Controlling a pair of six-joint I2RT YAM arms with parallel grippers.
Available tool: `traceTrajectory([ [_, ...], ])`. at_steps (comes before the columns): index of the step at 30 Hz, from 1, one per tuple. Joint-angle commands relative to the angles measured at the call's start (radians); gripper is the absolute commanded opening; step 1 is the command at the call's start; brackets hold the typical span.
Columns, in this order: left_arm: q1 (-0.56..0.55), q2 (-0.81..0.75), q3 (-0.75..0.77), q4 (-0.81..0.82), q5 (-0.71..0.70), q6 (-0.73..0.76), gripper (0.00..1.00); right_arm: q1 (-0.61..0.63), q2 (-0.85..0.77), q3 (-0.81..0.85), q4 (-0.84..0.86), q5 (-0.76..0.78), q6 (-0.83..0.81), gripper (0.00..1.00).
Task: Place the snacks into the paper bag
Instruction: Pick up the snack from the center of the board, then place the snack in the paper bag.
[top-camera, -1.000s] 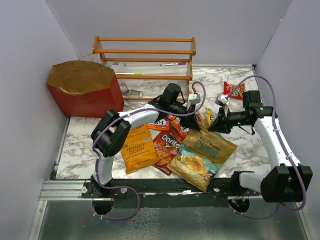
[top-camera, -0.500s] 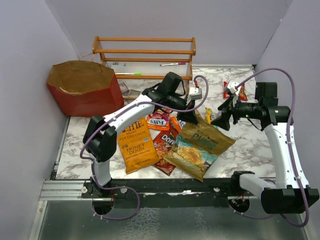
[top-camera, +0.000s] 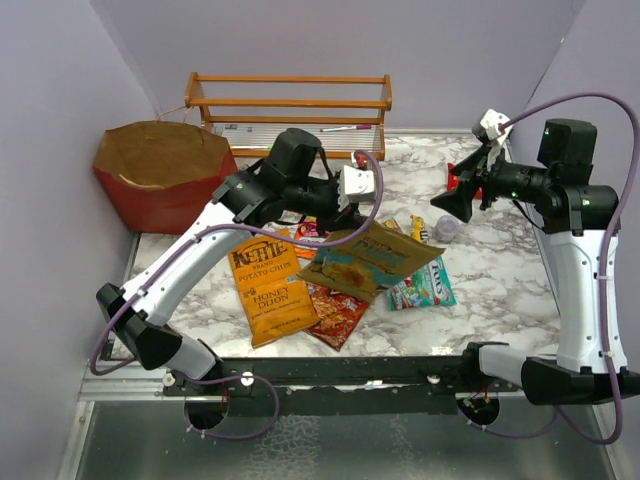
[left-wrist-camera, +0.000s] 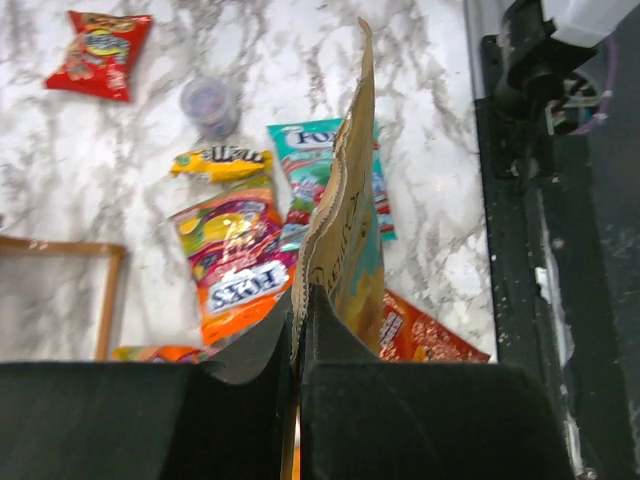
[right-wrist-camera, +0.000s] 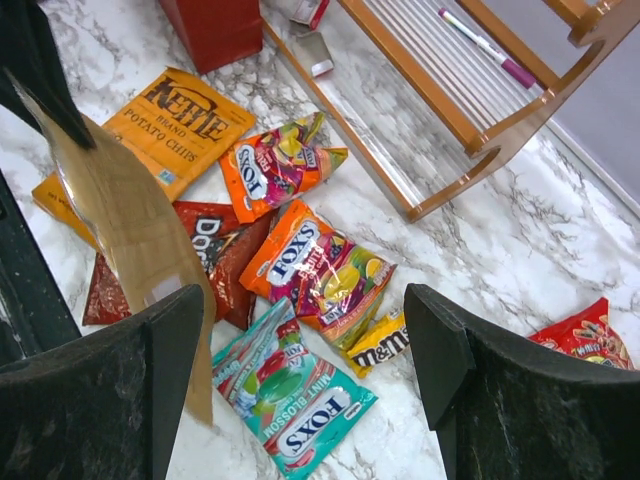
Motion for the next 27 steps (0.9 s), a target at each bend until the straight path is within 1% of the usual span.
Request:
traceTrajectory([
  [1, -0.002, -0.098, 0.072, -0.111, -0.208, 0.121, 0.00, 0.004, 0.013, -0.026, 0.047, 0.069, 0.034, 0.82],
  [5, 0.027, -0.150, 0.122, -0.142, -0.301, 0.175, 0.00, 0.005, -0.004, -0.142, 0.115, 0.083, 0.008, 0.82],
  [13, 0.190, -0.199, 0.243, -0.174, -0.340, 0.222, 0.00, 0.005, 0.014, -0.374, 0.216, 0.082, -0.053, 0.82],
  [21, 0.292, -0.163, 0.437, -0.183, -0.526, 0.235, 0.00, 0.004, 0.007, -0.571, 0.356, 0.055, -0.059, 0.81],
  [24, 0.316, -0.135, 0.535, -0.172, -0.584, 0.233, 0.00, 0.004, 0.003, -0.617, 0.385, 0.044, -0.059, 0.81],
  [27, 0.325, -0.118, 0.579, -0.136, -0.665, 0.251, 0.00, 0.004, -0.011, -0.656, 0.415, 0.036, -0.055, 0.81],
])
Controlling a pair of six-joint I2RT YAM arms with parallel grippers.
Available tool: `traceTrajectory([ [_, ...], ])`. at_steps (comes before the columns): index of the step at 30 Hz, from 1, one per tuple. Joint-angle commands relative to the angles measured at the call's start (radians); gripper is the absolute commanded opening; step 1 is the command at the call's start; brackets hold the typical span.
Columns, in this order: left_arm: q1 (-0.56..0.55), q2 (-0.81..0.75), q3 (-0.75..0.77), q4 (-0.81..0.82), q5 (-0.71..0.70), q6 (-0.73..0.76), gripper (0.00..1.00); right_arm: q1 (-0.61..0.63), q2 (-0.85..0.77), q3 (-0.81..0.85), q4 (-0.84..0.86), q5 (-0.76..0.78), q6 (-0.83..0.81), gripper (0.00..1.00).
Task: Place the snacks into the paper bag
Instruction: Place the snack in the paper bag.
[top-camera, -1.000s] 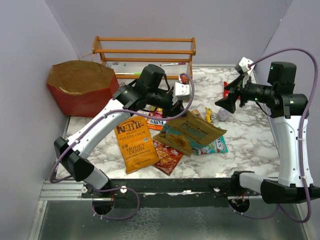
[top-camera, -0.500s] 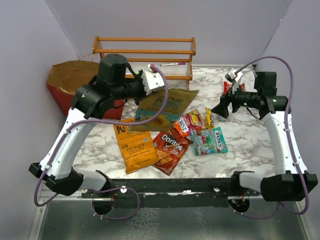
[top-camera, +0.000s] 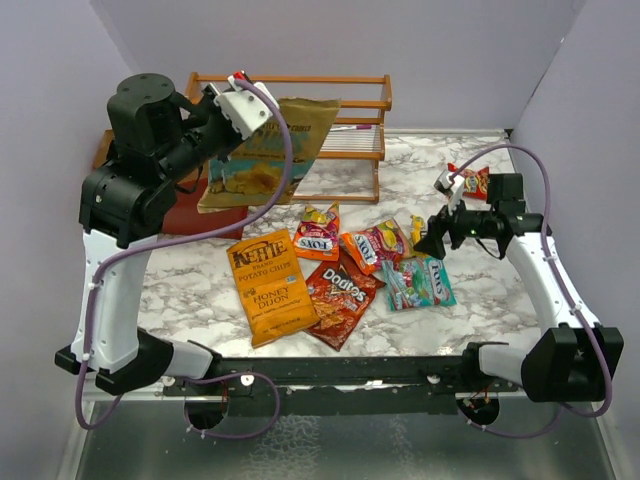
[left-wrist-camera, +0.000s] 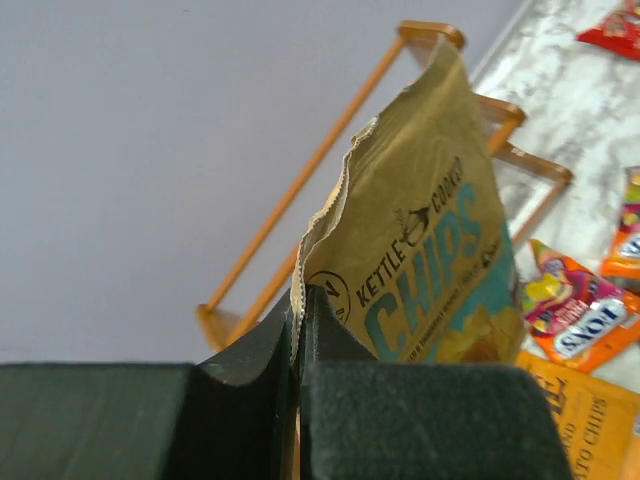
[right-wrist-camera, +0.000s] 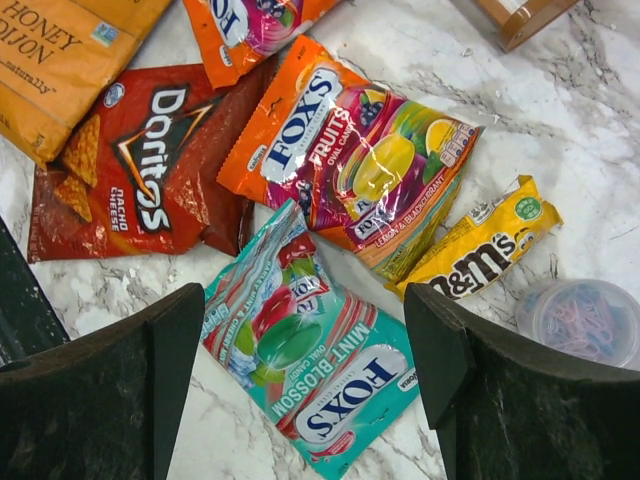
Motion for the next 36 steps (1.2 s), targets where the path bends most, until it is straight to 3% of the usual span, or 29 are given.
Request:
traceTrajectory([
  [1, 0.013, 0.018, 0.084, 0.102, -0.174, 0.042, 0.00, 0.004, -0.030, -0.052, 0.110, -0.037, -0.006, 0.81],
  [8, 0.015, 0.024, 0.074, 0.242, -0.357, 0.165, 0.00, 0.005, -0.026, -0.097, 0.143, -0.061, 0.001, 0.81],
  [20, 0.029, 0.030, 0.008, 0.526, -0.506, 0.392, 0.00, 0.005, -0.025, -0.115, 0.153, -0.060, 0.000, 0.81],
  [29, 0.105, 0.065, -0.002, 0.600, -0.496, 0.504, 0.00, 0.004, -0.032, -0.125, 0.152, -0.059, -0.006, 0.81],
  [36, 0.279, 0.088, -0.029, 0.606, -0.338, 0.512, 0.00, 0.004, -0.039, -0.131, 0.148, -0.061, -0.011, 0.81],
])
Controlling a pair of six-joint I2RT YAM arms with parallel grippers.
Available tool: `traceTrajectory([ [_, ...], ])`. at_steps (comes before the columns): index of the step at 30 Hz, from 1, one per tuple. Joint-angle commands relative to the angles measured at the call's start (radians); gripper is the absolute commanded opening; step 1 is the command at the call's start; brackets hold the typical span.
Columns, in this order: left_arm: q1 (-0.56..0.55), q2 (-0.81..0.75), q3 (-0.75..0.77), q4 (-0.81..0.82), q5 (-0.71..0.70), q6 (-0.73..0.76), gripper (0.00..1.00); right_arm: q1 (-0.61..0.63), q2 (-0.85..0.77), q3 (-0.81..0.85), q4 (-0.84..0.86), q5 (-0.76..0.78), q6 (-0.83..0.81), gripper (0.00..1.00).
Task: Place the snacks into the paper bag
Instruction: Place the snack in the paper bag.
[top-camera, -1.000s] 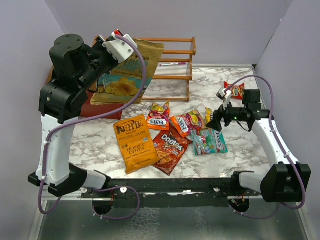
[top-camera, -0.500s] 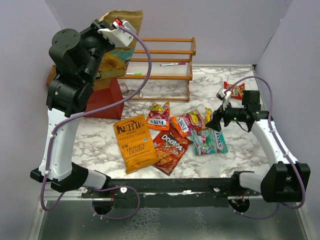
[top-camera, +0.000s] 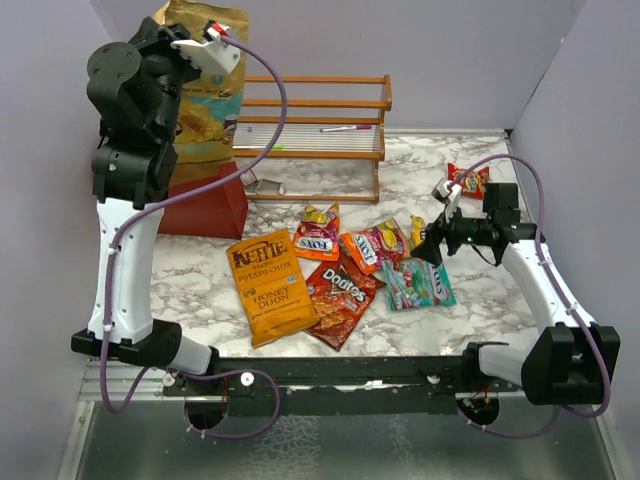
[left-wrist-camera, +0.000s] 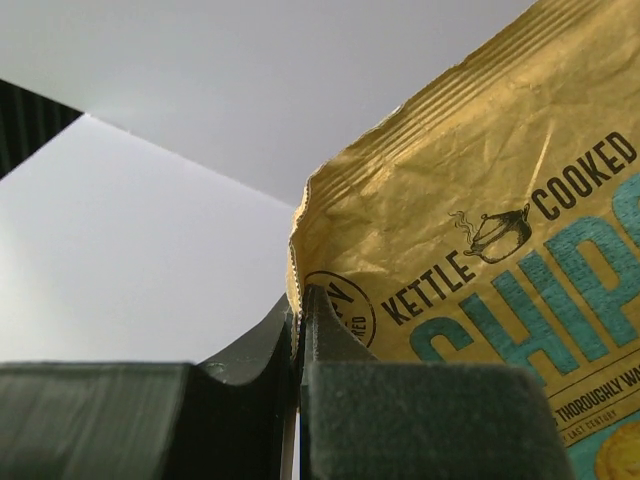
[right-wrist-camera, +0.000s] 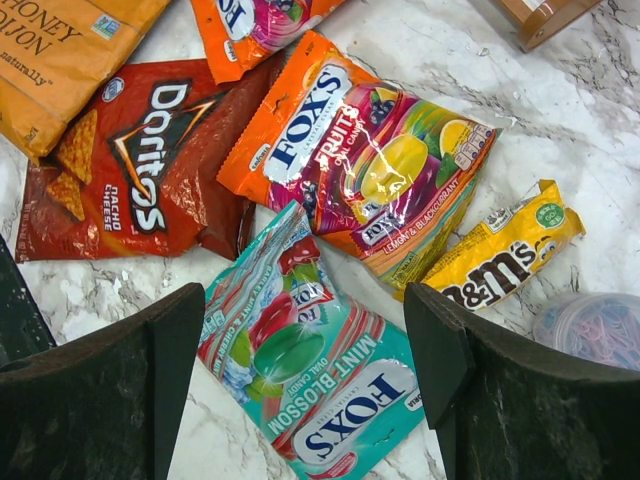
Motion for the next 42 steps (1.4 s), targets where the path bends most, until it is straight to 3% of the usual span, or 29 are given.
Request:
traceTrajectory([
  [1, 0.120, 0.008, -0.018, 0.095, 0.130, 0.027, 0.00, 0.004, -0.026, -0.010, 0.023, -0.027, -0.011, 0.81],
  [16, 0.465, 0.108, -0.029, 0.108, 0.556, -0.088, 0.00, 0.004, -0.019, -0.015, 0.024, -0.021, -0.022, 0.81],
  [29, 0.533, 0.099, -0.132, 0.094, 0.786, -0.091, 0.00, 0.004, -0.004, -0.012, 0.019, -0.021, -0.025, 0.81],
  [42, 0.581, 0.114, -0.228, -0.121, 0.979, -0.006, 0.00, 0.004, 0.012, -0.016, 0.016, -0.011, -0.024, 0.81],
])
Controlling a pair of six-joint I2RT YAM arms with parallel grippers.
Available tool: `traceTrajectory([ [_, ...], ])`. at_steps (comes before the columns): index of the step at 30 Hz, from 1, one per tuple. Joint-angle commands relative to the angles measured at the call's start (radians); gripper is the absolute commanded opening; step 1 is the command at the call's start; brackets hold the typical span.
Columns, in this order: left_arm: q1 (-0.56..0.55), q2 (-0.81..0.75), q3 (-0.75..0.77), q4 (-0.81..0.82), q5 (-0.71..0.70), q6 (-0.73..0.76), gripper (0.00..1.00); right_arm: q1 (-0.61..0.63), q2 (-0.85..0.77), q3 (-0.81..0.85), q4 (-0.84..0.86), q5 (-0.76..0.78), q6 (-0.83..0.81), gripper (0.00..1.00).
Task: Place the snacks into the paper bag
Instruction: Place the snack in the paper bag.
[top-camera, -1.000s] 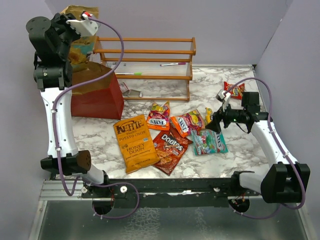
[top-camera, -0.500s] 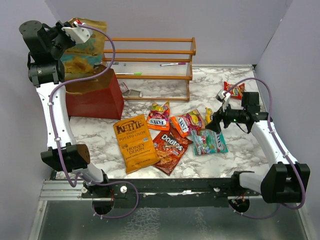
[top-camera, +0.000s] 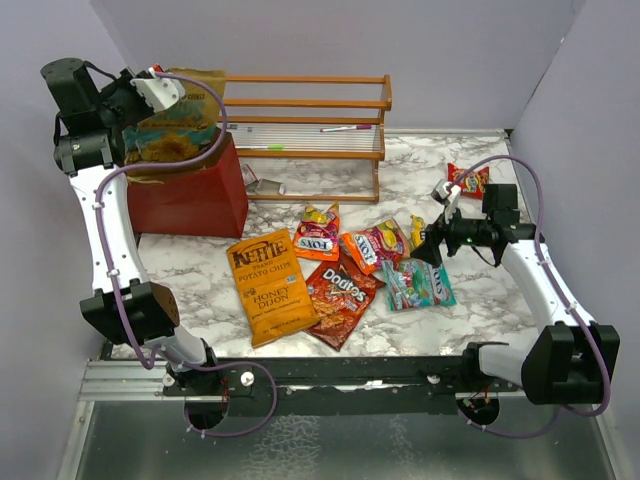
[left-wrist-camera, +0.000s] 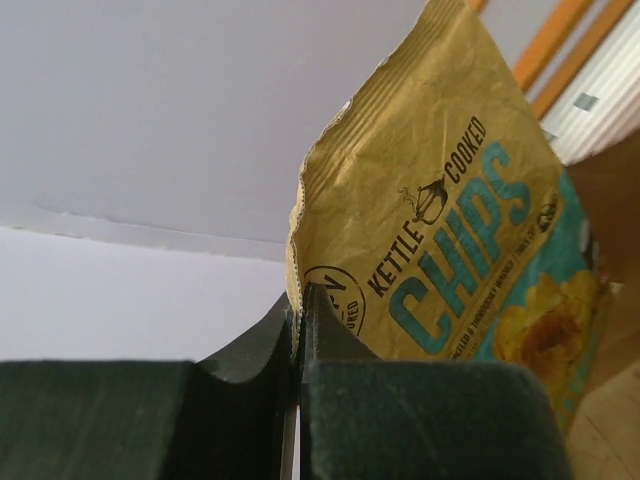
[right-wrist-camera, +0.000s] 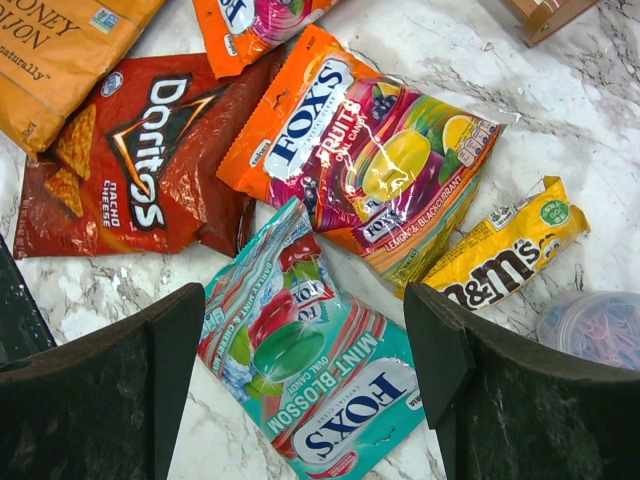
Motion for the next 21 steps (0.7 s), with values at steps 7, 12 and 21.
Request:
traceTrajectory([
  [7, 0.034, -0.046, -0.118, -0.078, 0.137, 0.090, 0.00, 0.003, 0.028, -0.006, 0.014, -0.010, -0.014, 0.81],
  [12, 0.051, -0.044, -0.130, -0.119, 0.155, 0.107, 0.00, 0.004, 0.032, -0.007, 0.016, -0.009, -0.012, 0.81],
  [21, 0.059, -0.075, -0.192, -0.214, 0.155, 0.169, 0.00, 0.005, 0.041, -0.007, 0.013, -0.008, -0.010, 0.81],
])
